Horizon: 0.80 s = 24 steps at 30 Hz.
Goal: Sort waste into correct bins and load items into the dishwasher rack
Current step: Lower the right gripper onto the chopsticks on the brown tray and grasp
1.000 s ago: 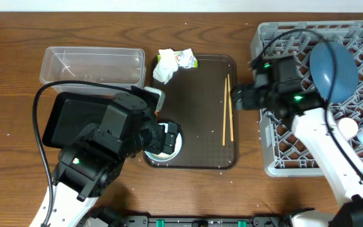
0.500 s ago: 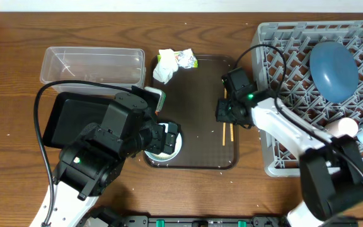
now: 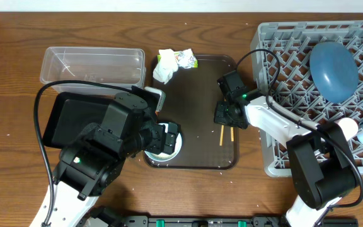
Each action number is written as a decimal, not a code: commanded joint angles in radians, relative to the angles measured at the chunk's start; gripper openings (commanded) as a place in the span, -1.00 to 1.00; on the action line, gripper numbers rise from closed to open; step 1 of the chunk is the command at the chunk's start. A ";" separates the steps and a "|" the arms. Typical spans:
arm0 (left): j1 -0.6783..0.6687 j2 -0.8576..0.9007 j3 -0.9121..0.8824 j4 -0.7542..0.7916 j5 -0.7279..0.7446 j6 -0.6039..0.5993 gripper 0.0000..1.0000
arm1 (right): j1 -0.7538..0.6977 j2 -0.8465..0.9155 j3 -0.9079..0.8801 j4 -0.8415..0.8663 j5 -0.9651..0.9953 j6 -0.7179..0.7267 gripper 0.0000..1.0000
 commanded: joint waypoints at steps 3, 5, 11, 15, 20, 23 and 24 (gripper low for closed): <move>0.004 0.001 0.016 -0.002 -0.016 0.013 0.96 | 0.010 -0.013 0.006 -0.003 0.018 -0.065 -0.97; 0.004 0.001 0.016 -0.002 -0.016 0.013 0.96 | 0.010 -0.061 0.008 -0.003 0.012 -0.120 -0.98; 0.004 0.001 0.016 -0.002 -0.016 0.014 0.96 | -0.013 -0.324 0.008 -0.034 0.012 -0.239 -0.98; 0.004 0.001 0.016 -0.002 -0.016 0.013 0.96 | -0.092 -0.494 0.008 -0.082 0.019 -0.344 -0.98; 0.004 0.001 0.016 -0.002 -0.016 0.013 0.96 | -0.267 -0.584 0.007 -0.162 0.017 -0.497 -0.98; 0.004 0.001 0.016 -0.002 -0.016 0.014 0.95 | -0.352 -0.563 0.001 -0.190 0.012 -0.559 -0.98; 0.004 0.001 0.016 -0.002 -0.016 0.013 0.96 | -0.373 -0.546 -0.001 -0.192 0.010 -0.585 -0.98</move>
